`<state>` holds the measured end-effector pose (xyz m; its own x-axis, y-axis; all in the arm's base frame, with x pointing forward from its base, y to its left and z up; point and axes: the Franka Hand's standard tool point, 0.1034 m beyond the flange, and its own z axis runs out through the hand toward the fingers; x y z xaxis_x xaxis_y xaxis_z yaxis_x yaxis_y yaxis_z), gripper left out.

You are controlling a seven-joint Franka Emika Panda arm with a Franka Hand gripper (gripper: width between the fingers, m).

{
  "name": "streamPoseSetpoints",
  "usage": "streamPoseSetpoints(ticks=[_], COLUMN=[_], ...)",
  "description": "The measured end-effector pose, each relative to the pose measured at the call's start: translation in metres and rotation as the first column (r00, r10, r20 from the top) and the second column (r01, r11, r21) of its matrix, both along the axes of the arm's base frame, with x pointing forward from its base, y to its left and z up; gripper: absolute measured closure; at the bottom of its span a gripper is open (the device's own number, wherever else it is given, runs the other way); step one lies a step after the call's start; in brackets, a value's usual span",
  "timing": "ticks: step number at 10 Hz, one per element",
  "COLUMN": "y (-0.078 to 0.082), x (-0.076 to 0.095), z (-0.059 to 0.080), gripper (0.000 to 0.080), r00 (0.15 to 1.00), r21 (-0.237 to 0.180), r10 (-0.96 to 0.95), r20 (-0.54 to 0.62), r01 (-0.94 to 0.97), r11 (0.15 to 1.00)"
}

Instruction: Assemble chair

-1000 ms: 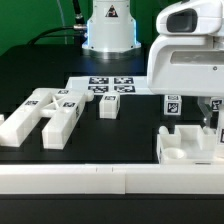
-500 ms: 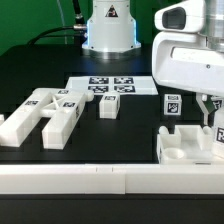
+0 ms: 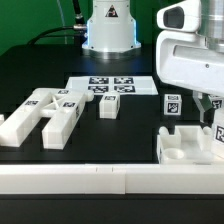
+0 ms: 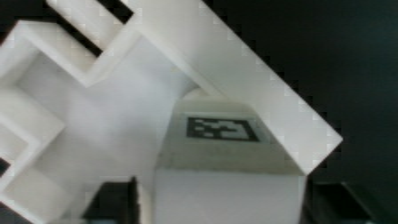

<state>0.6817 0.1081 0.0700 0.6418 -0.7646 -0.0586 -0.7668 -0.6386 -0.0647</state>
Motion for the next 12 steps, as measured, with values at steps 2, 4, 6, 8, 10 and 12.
streamPoseSetpoints(ticks=[2,4,6,8,10,12], y=[-0.0004,-0.0005,-0.0005,0.0026,0.0048,0.0089], x=[0.0003,0.0002,0.0002,0.0,-0.0001,-0.0007], z=[0.0004,0.0003,0.0002,0.0013,0.0014,0.0016], gripper=[0.0189,0.0152,0.0151,0.0151,0.0151,0.0151], r00=[0.985,0.939,0.89,0.788,0.659,0.545], r21=[-0.004,-0.01,-0.015,-0.035,-0.047,-0.058], r10=[0.173,0.342,0.455,0.614,0.75,0.836], r20=[0.016,0.03,0.039,0.046,0.057,0.06], r01=[-0.173,-0.342,-0.454,-0.613,-0.749,-0.834], r11=[0.985,0.94,0.891,0.789,0.661,0.548])
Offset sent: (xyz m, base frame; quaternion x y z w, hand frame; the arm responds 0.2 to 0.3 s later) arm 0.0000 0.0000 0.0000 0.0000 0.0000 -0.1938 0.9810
